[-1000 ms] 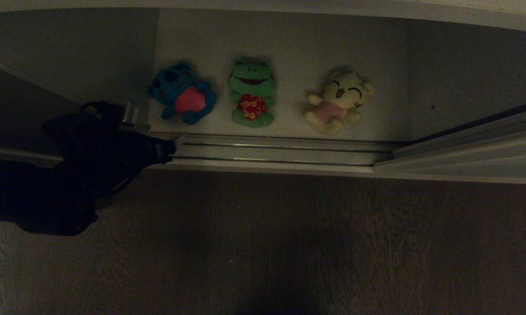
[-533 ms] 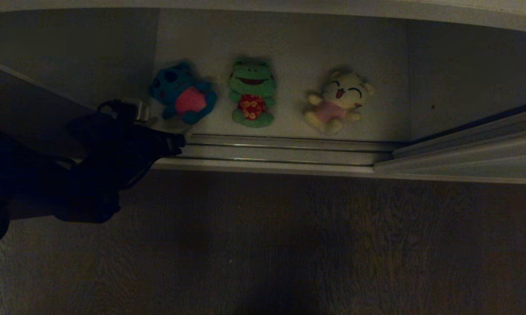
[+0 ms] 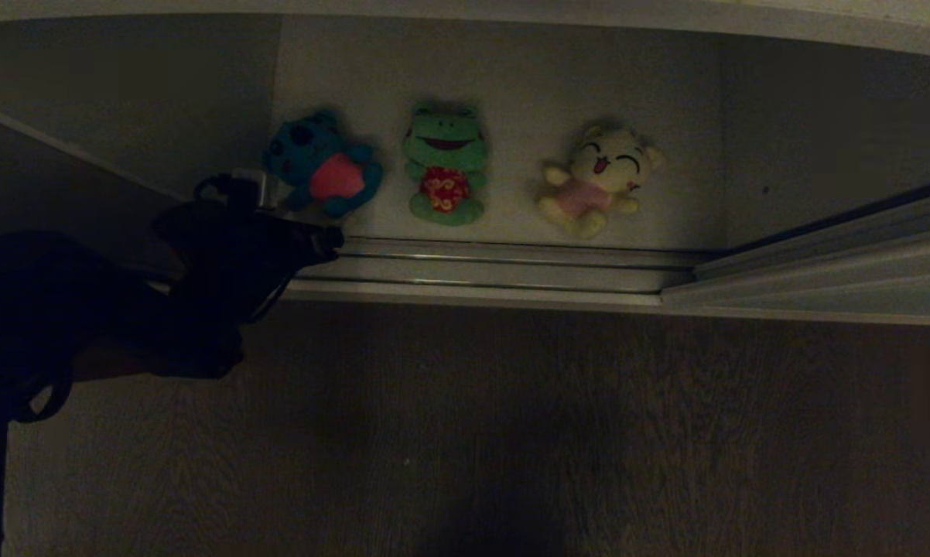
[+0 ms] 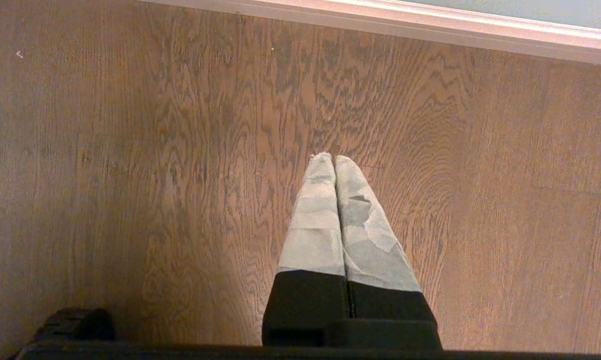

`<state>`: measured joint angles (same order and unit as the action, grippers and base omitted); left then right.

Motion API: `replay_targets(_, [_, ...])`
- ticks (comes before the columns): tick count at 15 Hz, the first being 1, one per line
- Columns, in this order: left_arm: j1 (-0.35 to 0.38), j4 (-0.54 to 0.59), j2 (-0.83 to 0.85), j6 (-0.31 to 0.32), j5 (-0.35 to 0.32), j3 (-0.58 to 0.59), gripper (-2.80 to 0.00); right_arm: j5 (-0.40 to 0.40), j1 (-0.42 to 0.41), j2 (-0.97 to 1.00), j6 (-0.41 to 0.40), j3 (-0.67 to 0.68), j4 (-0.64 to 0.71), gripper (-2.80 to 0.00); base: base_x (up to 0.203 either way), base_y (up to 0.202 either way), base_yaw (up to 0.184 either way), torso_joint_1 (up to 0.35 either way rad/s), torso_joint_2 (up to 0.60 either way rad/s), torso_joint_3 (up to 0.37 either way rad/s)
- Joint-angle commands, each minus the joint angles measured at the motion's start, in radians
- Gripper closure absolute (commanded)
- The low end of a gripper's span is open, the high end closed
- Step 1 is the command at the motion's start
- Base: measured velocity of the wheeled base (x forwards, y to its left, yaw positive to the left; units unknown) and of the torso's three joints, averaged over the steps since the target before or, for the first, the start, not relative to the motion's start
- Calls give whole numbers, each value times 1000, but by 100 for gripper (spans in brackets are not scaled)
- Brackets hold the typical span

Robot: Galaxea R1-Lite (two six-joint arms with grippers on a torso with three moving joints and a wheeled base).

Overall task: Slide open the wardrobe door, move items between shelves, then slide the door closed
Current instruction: Place the blue doll on the higher shelf

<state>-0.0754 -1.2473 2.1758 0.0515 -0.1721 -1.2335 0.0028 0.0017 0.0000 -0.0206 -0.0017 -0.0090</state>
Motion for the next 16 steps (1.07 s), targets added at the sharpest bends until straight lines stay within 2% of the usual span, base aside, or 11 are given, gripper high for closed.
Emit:
replay_targets(1, [-3,-11,51,-1,-1,-40,-280,0,0,-2,-1,0,0,0,0,0,0,0,0,0])
replay_targets(4, [-6,-49,99,-1,6,-103,-280,0,1,-2,-1,0,0,0,0,0,0,0,0,0])
replay_targets(5, [-6,-53,105,-7,29,-123,-280,0,1,-2,-1,0,0,0,0,0,0,0,0,0])
replay_targets(6, [-7,-51,107,-32,37,-144,0,0,0,-2,-1,0,0,0,0,0,0,0,0,0])
replay_targets(8, [-8,-40,116,-98,42,-178,0,0,1,-2,-1,0,0,0,0,0,0,0,0,0])
replay_targets(16, [-29,-52,114,-103,45,-166,0,0,0,-2,-1,0,0,0,0,0,0,0,0,0])
